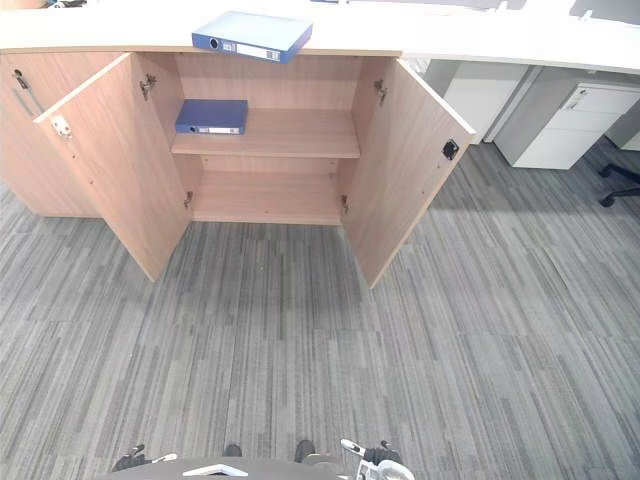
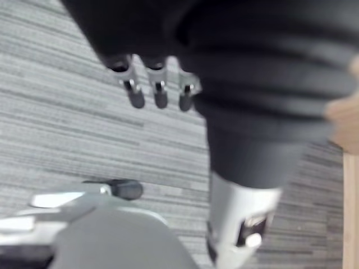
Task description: Walk over to the cabinet, pick up the folder, carry it to the office cabinet, place the folder inside the office cabinet, then close the office cabinet door
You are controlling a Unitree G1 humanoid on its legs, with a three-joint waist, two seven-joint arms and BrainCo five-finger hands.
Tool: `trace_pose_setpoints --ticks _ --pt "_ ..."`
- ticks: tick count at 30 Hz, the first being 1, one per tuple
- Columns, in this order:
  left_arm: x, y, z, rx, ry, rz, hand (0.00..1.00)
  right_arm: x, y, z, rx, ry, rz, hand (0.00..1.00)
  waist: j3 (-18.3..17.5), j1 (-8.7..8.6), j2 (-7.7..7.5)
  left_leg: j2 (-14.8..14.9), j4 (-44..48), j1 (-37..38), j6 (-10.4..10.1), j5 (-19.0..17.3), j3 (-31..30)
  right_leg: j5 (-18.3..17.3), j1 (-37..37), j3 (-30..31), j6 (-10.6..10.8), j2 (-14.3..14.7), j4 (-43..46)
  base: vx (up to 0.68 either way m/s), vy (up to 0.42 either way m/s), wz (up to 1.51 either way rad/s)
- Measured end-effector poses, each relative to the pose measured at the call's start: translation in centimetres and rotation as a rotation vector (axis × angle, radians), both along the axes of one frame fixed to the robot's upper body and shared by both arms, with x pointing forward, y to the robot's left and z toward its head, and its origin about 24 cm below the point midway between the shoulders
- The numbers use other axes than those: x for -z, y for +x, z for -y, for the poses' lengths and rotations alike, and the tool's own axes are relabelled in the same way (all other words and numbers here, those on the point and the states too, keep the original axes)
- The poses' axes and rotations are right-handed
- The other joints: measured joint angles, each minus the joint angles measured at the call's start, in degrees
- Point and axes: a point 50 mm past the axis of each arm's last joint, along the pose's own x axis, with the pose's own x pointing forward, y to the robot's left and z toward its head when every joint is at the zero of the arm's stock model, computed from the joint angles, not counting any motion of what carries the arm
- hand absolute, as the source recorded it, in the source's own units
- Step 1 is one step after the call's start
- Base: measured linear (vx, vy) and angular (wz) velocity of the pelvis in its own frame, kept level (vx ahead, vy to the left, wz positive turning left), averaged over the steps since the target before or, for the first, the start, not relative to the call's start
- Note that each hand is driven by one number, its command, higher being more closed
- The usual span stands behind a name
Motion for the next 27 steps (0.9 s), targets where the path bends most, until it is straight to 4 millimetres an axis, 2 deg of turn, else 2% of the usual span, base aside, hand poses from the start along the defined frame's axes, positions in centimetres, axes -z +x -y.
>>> trace_pose_setpoints --ticks 21,27 --pt "-0.05 0.18 -0.14 0.02 0.004 0.002 0.0 0.01 0.06 -0.12 -0.009 0.001 0.001 0.0 0.15 -0.05 -0.51 -0.05 -0.06 0.25 0.01 0.03 0.15 0.27 0.21 0.08 -0.11 0.01 -0.27 -0.03 0.0 0.0" --pt "-0.12 0.38 -0.37 0.021 0.011 0.006 0.0 -0.04 0.45 -0.28 -0.027 0.001 0.007 0.0 0.53 0.0 -1.16 -0.05 -0.07 0.0 0.01 0.02 0.8 0.55 -0.25 0.72 -0.19 0.02 -0.3 -0.02 0.001 -0.04"
